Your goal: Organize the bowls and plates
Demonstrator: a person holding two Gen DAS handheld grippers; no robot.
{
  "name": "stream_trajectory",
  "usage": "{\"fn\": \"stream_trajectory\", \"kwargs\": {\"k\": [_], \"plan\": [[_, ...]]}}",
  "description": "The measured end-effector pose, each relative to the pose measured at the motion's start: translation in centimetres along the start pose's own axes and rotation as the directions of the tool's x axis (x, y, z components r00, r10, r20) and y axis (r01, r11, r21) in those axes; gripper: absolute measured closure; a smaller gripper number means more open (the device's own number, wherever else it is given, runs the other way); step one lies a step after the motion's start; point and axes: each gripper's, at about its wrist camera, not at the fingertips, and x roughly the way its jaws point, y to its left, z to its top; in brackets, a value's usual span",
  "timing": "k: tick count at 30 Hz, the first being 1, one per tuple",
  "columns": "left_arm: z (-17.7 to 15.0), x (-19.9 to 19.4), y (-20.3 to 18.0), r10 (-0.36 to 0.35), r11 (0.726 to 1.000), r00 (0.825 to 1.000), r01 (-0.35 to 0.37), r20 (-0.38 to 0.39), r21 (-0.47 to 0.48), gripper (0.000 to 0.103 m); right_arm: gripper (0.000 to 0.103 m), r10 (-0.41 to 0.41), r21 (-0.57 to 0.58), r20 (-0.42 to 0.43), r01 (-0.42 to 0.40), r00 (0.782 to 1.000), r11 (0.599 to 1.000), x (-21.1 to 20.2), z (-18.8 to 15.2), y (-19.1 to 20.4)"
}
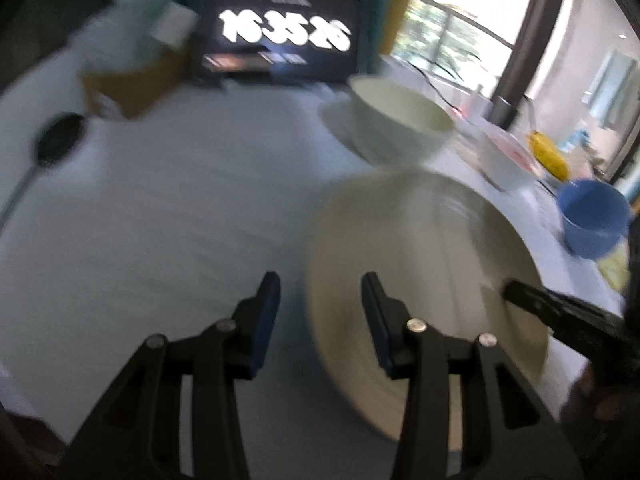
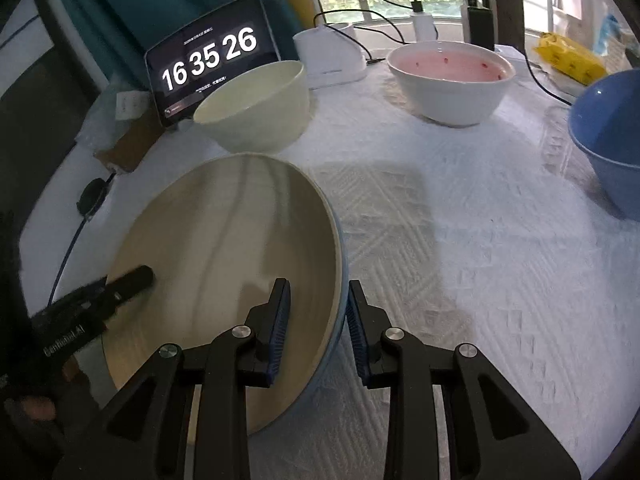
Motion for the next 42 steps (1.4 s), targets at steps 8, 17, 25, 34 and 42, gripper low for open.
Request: {"fn": "stream_trajectory", "kwargs": {"k": [8, 17, 25, 34, 42], "plan": [[2.7, -4.4, -5.2, -0.076, 0.997, 0.984, 0.071, 0.164, 0.04, 0.057, 0.063, 0.004, 0.028, 0.055, -0.005, 0.998, 1.0, -3.3, 0.6, -3.1], [4.0, -4.2, -14.4, -0.219, 0.969, 0.967, 0.199, 0.132, 0.148, 0.056, 0.063, -0.16, 0.04, 0.223, 0.155, 0.962, 0.987, -10.3, 2.4, -7.3], [4.4, -1.9, -21.4, -0.285, 0.936, 0.953, 0.254, 0.101, 0.243, 0.056, 0.063, -0.332, 0.123, 0.338, 0.309, 0.881, 0.943, -14.9, 4.9, -13.0], [4.1, -0.2, -27.2, -0.317, 0.912, 0.946, 0.287, 0.061, 0.295, 0.056, 0.063, -0.51, 0.188, 0.368, 0.475, 0.777, 0.86, -16.2, 5.2, -17.8], [3.1, 1.2, -31.7, -0.337, 0.892, 0.941, 0.31, 0.027, 0.33, 0.056, 0.063, -0.556, 0.248, 0.353, 0.498, 0.753, 0.831, -17.1, 3.4, -21.6]]}}
